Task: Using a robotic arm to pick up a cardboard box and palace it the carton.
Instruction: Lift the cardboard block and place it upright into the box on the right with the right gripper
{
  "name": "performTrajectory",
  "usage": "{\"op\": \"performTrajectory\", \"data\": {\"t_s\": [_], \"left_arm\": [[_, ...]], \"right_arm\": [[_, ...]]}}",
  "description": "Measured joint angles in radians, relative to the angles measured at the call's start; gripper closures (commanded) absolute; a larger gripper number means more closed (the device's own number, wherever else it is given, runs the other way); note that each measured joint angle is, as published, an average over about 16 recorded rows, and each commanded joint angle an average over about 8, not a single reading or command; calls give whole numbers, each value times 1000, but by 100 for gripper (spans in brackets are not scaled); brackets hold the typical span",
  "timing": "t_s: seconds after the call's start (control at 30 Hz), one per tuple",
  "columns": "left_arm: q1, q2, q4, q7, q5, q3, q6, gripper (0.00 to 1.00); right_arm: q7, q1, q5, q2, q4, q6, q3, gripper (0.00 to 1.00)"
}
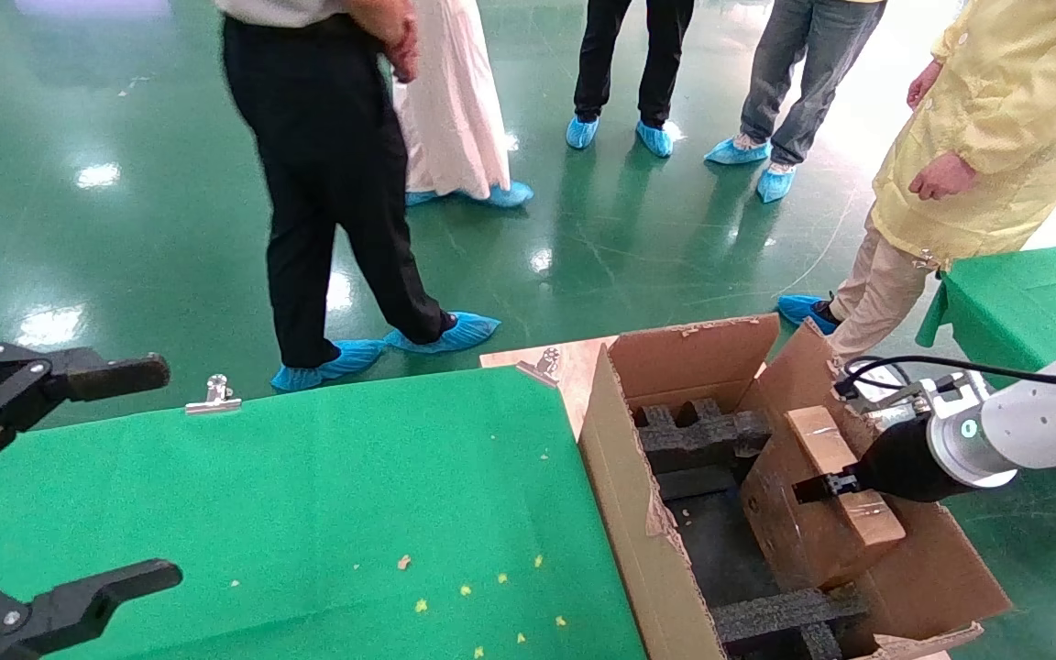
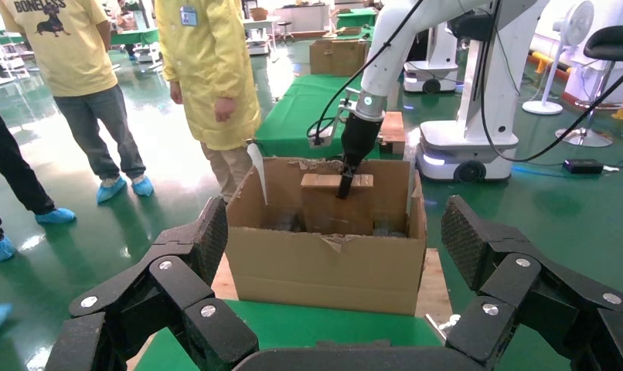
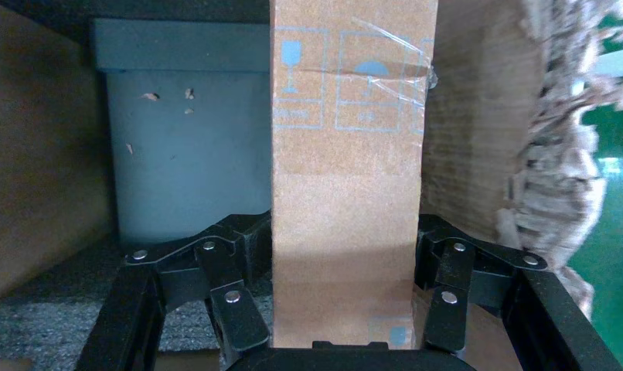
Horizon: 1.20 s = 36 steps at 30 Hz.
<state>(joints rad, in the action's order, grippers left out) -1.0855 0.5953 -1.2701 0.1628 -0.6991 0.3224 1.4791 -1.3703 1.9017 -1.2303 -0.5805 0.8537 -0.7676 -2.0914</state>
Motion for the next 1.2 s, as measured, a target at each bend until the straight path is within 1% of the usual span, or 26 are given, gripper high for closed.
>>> {"op": "performTrajectory", "data": {"t_s": [0.73,0.77,0.8,1.0,1.03,1.07,1.2], "left_arm": [[0,0,0,0,0,1,0,0],[0,0,0,0,0,1,0,0],[0,0,0,0,0,1,0,0],[0,0,0,0,1,1,0,0],[0,0,0,0,1,1,0,0],[0,0,0,0,1,1,-1,0],[0,0,0,0,1,1,-1,0]], "right_arm": [[154,-127,122,-83,-194,-56,42,100],[159,-131,126,-87,-202,-58,44,98],[164,-135,130,-91,-210,-61,46,89],[185,-150,147,-106,-242,-73,54,14],[186,-151,149,-107,-244,-75,54,4],[188,-152,149,-108,-246,-76,55,0],[190,-153,152,-110,-250,-78,56,0]]}}
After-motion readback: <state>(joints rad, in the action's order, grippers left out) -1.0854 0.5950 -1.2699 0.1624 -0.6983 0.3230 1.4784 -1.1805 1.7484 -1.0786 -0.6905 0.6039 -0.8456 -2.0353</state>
